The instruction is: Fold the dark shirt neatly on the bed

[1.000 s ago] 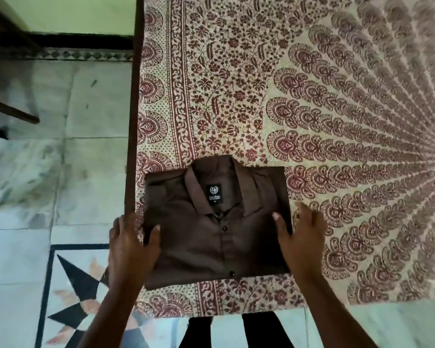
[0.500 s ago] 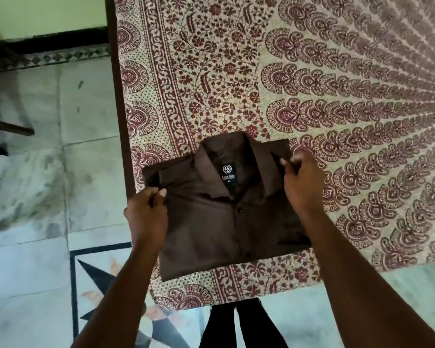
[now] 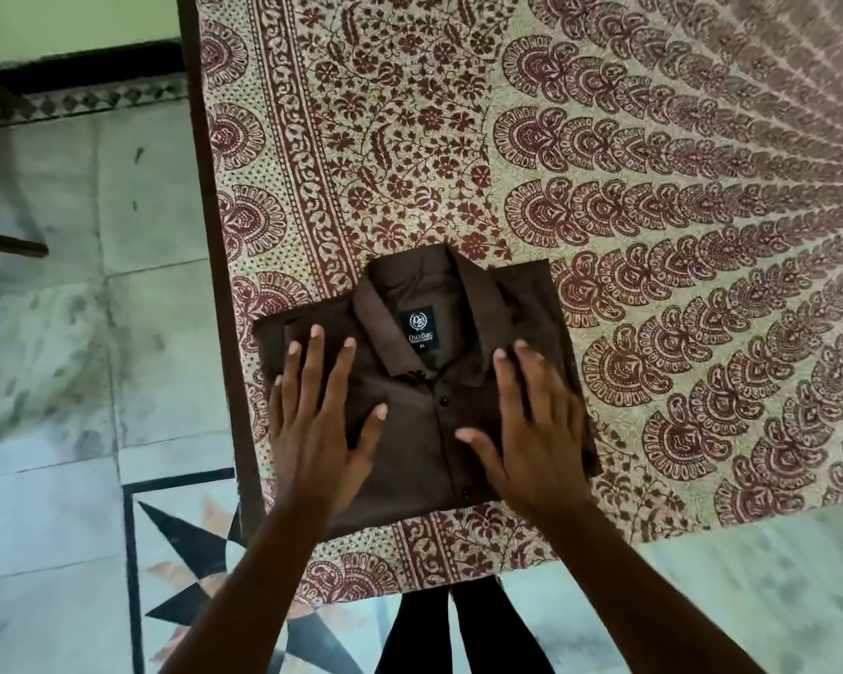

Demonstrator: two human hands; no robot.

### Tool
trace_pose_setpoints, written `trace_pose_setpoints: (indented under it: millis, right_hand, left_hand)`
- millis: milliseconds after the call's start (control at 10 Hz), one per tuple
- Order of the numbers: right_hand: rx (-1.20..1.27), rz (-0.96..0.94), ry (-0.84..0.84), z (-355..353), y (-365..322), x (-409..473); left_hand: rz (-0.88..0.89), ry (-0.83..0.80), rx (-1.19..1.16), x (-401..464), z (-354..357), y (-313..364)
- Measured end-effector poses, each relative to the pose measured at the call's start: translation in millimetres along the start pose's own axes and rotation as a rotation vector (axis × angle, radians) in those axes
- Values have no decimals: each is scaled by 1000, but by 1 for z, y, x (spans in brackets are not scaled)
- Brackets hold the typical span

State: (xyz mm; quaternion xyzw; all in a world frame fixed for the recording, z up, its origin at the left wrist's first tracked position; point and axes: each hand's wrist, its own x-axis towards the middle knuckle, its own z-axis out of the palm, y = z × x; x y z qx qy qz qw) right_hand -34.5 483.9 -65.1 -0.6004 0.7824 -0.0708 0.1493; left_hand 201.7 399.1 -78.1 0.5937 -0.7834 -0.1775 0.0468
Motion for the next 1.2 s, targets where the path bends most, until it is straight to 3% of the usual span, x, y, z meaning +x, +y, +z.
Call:
trace_pose_setpoints:
  millis: [100, 200, 300, 400, 500, 600, 700, 800, 900, 1100, 1200]
  right_hand:
    - [-103, -47, -94, 19, 25, 0]
    - [-48, 117, -31, 17, 34, 18]
    - [37, 83, 42, 6, 26, 38]
    - [-9, -172, -47, 7, 30, 66]
    - [-99, -84, -106, 9, 42, 88]
    - [-37, 52, -55, -6, 42, 85]
    - [-10, -24, 27, -18, 27, 52]
    - [-13, -124, -51, -3, 14, 6]
    - [-113, -154, -74, 21, 31, -18]
    - [-99, -12, -16, 14, 54, -14]
    - [60, 98, 107, -13, 52, -13]
  left_hand:
    - [-10, -29, 102, -2, 18, -10]
    - [-8, 3, 152, 0, 24, -11]
    - [2, 29, 149, -1, 24, -11]
    - [10, 41, 157, -1, 25, -12]
    - [18, 32, 169, 0, 27, -12]
    - [10, 35, 158, 0, 20, -8]
    - [-99, 155, 120, -16, 12, 11]
    - [-85, 170, 130, -38, 17, 20]
    - [1, 56, 209, -44, 33, 8]
    - [-9, 124, 72, -43, 26, 13]
    - [-93, 142, -241, -43, -6, 44]
